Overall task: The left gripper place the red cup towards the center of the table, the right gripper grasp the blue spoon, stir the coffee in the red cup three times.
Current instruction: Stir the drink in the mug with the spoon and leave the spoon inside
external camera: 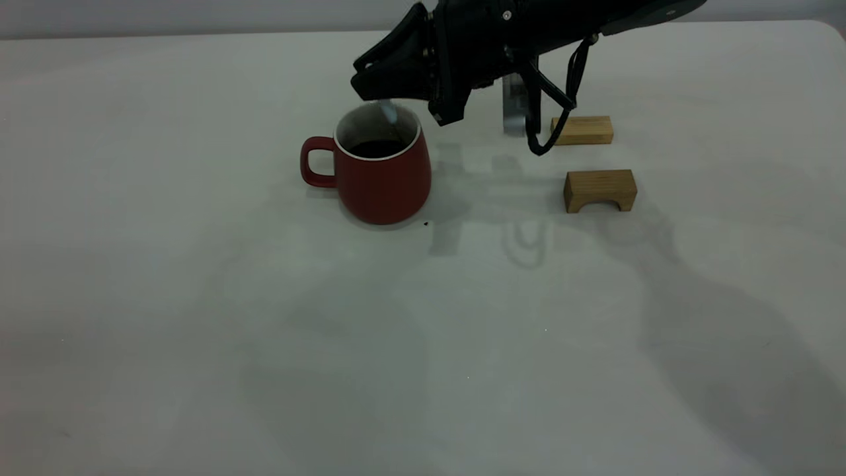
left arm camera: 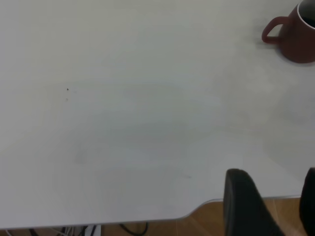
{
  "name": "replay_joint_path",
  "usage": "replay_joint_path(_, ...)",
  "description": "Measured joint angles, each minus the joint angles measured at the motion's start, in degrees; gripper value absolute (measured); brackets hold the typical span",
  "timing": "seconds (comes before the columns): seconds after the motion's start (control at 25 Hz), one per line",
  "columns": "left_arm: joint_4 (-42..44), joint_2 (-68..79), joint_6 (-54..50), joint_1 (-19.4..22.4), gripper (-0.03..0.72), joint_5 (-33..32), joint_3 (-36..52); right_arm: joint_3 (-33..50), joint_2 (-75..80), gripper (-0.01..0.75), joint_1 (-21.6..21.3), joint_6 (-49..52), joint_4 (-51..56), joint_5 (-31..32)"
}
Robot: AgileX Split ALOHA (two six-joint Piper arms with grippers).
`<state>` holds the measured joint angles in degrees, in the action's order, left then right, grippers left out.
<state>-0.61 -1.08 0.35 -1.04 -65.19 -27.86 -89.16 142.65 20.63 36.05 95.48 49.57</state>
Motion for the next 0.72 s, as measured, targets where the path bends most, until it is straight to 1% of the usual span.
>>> replay_joint_path(0.08,0.0,0.0,0.0,0.0,0.351,0.0,0.0,0.0,0.0,0.151,0.3,2.0,-0.7,0.3)
replay_joint_path(0.16,0.0,0.0,0.0,0.0,0.351,0.0,0.0,0.0,0.0,0.151,1.0,2.0,-0.8,0.7)
replay_joint_path(0.36,0.0,0.0,0.0,0.0,0.351,0.0,0.0,0.0,0.0,0.151,2.7,-5.5,1.9,1.0)
replay_joint_path(0.48,0.0,0.0,0.0,0.0,0.351,0.0,0.0,0.0,0.0,0.151,2.8,-8.0,2.4,0.9)
replay_joint_path(0.72,0.0,0.0,0.0,0.0,0.351,0.1,0.0,0.0,0.0,0.151,2.1,-8.3,2.5,1.2)
